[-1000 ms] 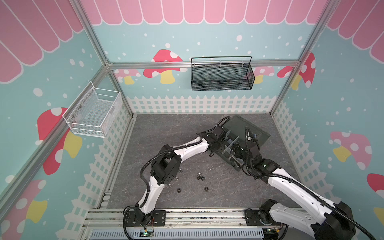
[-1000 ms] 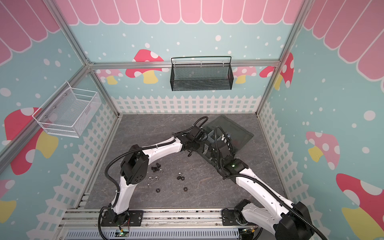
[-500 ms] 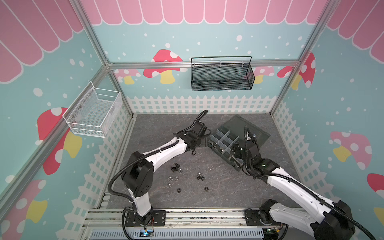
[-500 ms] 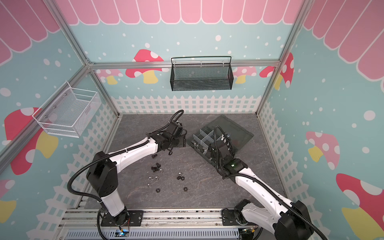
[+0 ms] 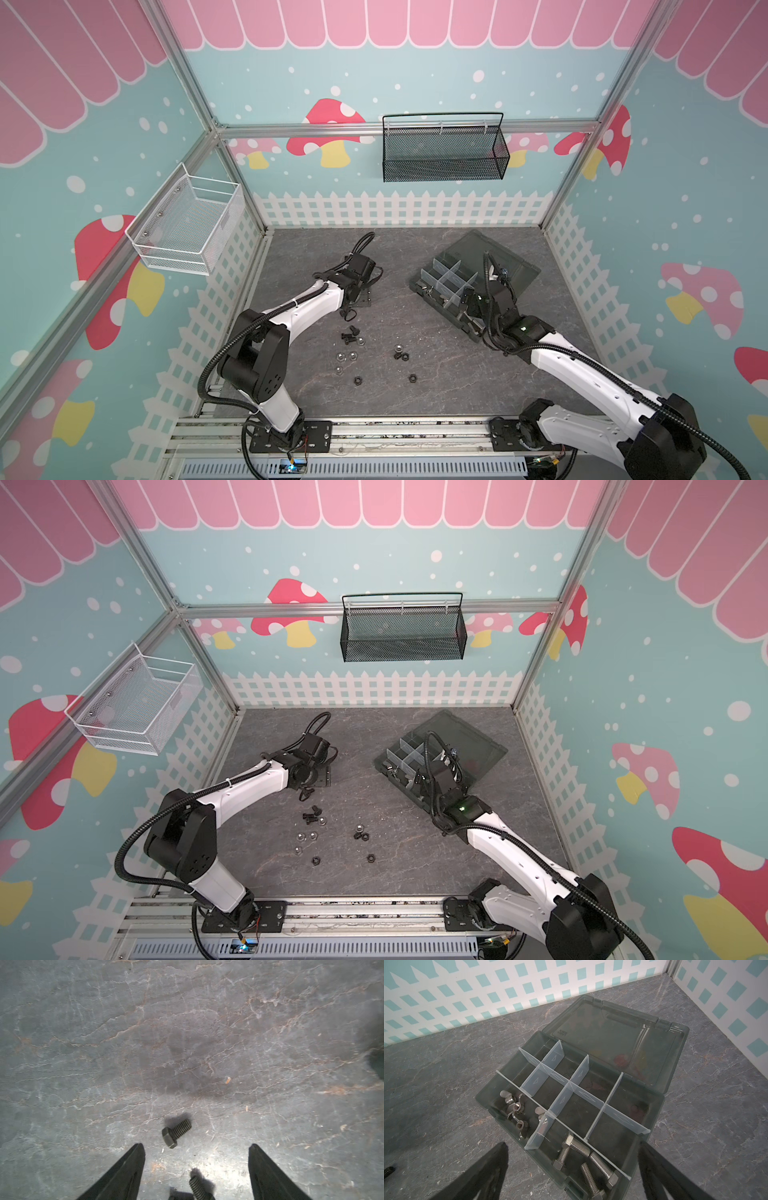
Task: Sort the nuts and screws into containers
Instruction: 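Move the left gripper back to the pile and grasp a black bolt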
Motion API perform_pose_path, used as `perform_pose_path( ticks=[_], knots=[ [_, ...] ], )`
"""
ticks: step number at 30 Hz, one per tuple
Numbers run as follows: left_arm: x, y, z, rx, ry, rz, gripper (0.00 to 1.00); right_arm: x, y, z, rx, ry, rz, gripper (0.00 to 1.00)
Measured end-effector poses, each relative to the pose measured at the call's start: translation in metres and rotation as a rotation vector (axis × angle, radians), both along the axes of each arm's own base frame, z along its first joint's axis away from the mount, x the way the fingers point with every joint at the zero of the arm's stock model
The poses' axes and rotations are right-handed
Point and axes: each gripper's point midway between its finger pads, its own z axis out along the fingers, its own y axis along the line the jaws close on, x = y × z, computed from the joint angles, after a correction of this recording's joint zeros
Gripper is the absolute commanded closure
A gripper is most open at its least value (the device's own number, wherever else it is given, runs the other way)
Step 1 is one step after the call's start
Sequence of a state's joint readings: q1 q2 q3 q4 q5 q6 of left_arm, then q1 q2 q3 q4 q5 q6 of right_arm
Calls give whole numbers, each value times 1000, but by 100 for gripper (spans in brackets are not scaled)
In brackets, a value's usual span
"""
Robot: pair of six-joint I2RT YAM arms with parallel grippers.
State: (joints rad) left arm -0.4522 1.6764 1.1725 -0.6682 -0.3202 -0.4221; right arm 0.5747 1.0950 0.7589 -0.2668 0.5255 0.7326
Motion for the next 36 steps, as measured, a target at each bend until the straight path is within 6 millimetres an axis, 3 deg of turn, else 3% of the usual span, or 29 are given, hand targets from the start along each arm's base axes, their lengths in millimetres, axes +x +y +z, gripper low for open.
perform_pose_path(
  ticks=[11, 19, 25, 36],
  knots=[
    [-5, 27, -37, 76, 142, -28, 32, -2, -3, -3, -9, 15, -11, 2],
    [-11, 31, -63, 90, 228, -52, 34, -2, -3, -5, -14, 20, -15, 2],
    [-9, 36, -67, 73, 239, -44, 37, -1, -4, -6, -21, 24, -19, 2],
    [-2, 36, -70, 4, 242, -34, 52, 1, -3, -12, -30, 40, -22, 2]
  ],
)
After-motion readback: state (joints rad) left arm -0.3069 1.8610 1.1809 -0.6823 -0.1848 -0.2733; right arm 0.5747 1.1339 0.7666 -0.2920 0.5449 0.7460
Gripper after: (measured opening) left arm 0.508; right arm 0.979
